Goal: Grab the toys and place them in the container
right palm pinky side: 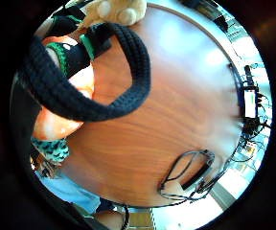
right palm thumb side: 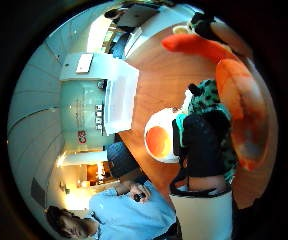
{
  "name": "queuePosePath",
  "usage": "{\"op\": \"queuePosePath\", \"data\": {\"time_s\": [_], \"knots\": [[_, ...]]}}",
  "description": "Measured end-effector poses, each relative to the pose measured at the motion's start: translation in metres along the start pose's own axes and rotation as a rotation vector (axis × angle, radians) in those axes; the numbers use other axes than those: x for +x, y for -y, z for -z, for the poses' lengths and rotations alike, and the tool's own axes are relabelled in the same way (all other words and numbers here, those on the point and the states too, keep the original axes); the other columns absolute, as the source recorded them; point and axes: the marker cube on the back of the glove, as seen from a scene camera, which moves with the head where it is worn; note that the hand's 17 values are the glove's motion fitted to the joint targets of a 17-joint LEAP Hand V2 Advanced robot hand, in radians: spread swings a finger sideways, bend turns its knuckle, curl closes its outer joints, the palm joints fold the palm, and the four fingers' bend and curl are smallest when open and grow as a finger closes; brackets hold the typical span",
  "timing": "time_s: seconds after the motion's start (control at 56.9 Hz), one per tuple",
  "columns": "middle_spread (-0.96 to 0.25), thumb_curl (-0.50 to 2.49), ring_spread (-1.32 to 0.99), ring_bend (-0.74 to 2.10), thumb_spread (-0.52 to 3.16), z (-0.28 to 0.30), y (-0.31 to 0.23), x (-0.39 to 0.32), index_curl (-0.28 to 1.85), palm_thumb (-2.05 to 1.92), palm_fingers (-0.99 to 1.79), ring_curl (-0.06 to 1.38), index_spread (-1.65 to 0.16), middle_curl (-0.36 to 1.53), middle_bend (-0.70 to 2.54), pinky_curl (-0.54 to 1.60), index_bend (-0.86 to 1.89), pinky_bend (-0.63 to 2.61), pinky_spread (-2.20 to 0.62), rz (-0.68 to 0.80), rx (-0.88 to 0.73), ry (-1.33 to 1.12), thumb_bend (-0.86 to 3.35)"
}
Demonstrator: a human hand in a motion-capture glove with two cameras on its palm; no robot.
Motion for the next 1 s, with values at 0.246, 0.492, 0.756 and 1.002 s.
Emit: {"op": "queuePosePath", "data": {"time_s": [0.246, 0.492, 0.756, 1.002], "knots": [[0.00, 0.06, -0.10, 0.50, 1.36, -0.013, 0.010, 0.011, 0.02, 0.05, 0.28, 0.15, -0.26, 0.13, 0.27, 0.30, 0.06, 0.89, -0.06, -0.016, 0.050, 0.121, 0.11], [-0.01, 0.11, -0.12, 0.62, 1.73, 0.001, 0.017, 0.014, 0.08, 0.07, 0.39, 0.19, -0.28, 0.22, 0.39, 0.31, 0.19, 0.95, -0.05, -0.003, 0.205, 0.156, 0.27], [-0.01, 0.20, -0.18, 0.84, 1.75, 0.070, 0.017, 0.000, 0.15, 0.13, 0.57, 0.26, -0.26, 0.29, 0.50, 0.30, 0.17, 0.89, -0.10, 0.018, 0.340, 0.105, 0.62], [-0.01, 0.29, -0.21, 0.83, 1.71, 0.083, 0.023, -0.022, 0.23, 0.17, 0.56, 0.25, -0.26, 0.32, 0.51, 0.30, 0.25, 0.84, -0.11, 0.031, 0.144, 0.259, 0.99]]}}
